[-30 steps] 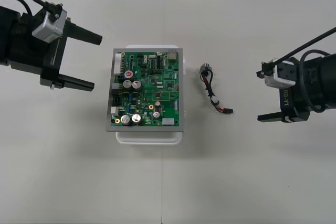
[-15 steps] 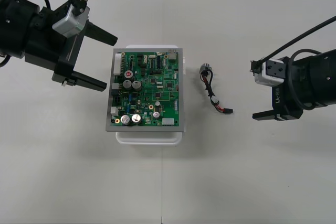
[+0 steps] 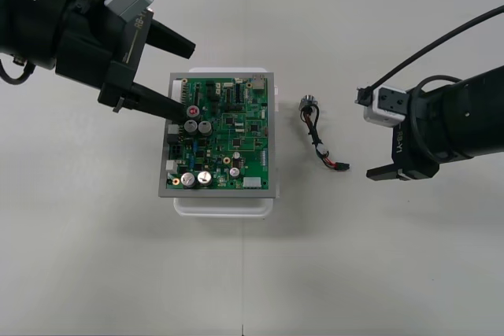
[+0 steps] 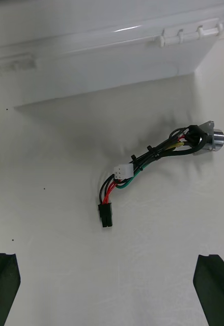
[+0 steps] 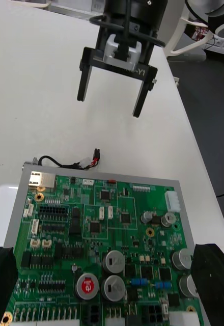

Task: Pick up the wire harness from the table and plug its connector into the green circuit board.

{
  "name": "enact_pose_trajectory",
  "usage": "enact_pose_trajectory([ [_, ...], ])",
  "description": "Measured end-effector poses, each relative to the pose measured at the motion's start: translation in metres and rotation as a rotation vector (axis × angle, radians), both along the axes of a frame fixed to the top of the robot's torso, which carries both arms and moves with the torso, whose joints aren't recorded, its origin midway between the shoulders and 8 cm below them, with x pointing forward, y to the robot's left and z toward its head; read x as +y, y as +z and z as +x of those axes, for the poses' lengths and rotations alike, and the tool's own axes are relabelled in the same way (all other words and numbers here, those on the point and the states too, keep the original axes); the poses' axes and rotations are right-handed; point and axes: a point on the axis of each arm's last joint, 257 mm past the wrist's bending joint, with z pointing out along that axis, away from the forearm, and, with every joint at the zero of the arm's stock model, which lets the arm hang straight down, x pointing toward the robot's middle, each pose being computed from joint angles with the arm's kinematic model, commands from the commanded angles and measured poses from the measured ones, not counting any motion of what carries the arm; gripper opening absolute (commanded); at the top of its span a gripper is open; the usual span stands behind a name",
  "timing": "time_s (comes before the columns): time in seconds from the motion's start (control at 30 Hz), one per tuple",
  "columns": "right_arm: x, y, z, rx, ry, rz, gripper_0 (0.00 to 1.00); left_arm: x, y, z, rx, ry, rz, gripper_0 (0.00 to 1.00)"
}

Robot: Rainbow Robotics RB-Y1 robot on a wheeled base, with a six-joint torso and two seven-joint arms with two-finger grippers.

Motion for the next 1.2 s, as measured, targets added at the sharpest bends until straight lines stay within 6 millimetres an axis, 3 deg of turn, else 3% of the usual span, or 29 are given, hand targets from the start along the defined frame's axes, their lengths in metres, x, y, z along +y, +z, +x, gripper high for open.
enact_pose_trajectory([
  [0.43,0.003,-0.018,0.002,-0.009,0.032,-0.107,1.0,-0.031,0.018,0.012,-0.091,-0.017,-0.007,1.0],
  [1.2,-0.011,-0.04,0.021,-0.073,0.004,-0.293,1.0,-0.049,0.028,0.02,-0.148,-0.017,-0.005,1.0],
])
